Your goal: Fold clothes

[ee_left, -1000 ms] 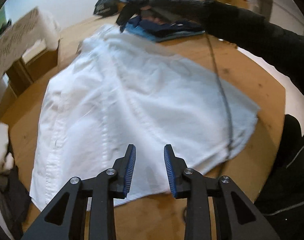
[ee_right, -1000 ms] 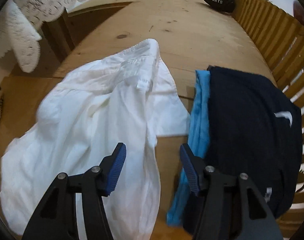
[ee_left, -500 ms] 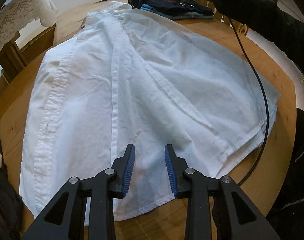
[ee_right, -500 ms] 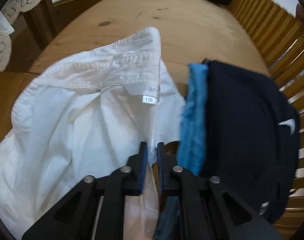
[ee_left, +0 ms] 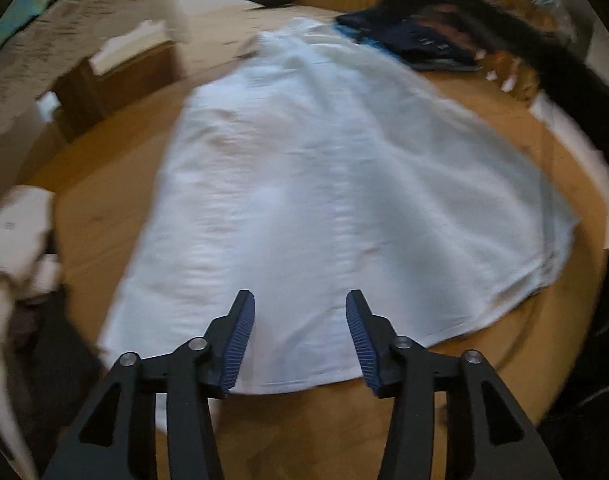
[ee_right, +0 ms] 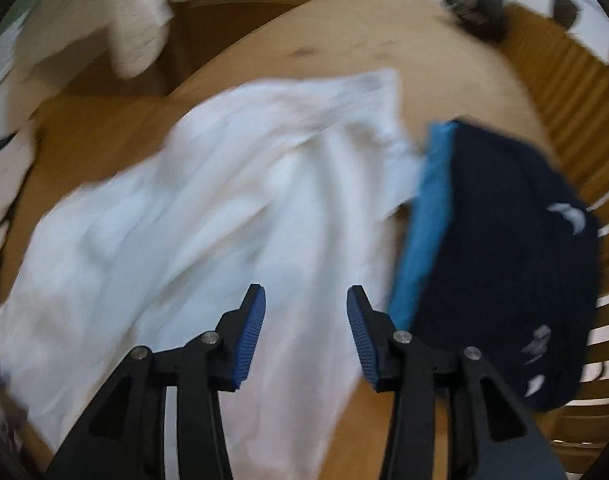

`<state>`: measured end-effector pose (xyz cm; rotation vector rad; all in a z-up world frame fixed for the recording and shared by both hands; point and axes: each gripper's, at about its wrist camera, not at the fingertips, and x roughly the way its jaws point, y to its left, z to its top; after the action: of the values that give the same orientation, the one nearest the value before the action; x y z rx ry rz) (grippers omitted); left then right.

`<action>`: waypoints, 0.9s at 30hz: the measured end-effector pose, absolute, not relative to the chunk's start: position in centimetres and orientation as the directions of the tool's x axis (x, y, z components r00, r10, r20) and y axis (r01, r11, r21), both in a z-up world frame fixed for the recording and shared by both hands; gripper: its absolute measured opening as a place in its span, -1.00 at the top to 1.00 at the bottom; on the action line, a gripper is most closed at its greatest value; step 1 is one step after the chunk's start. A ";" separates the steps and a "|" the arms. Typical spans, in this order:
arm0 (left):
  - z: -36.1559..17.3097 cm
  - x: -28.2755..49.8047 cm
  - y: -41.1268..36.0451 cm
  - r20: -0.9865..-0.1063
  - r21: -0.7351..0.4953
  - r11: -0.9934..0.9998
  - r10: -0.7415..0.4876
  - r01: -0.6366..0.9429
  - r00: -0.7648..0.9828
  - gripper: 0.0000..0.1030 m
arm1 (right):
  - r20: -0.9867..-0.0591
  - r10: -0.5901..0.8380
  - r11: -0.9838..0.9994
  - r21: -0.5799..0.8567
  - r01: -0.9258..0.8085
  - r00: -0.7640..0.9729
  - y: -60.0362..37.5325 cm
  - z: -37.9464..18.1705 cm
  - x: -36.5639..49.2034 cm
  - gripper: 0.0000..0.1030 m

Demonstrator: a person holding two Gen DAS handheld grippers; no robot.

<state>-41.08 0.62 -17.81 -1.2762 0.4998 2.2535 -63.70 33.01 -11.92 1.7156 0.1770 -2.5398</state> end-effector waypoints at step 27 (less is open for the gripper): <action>-15.4 -42.7 11.6 -0.858 0.077 -0.588 0.373 -0.805 -0.354 0.15 | -0.933 -0.118 -0.992 0.096 0.082 -0.339 36.2 -13.0 -54.5 0.37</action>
<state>-42.69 11.55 -15.41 -1.0894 0.6499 2.0020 -54.54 36.23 -13.04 1.7294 -0.0485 -2.4745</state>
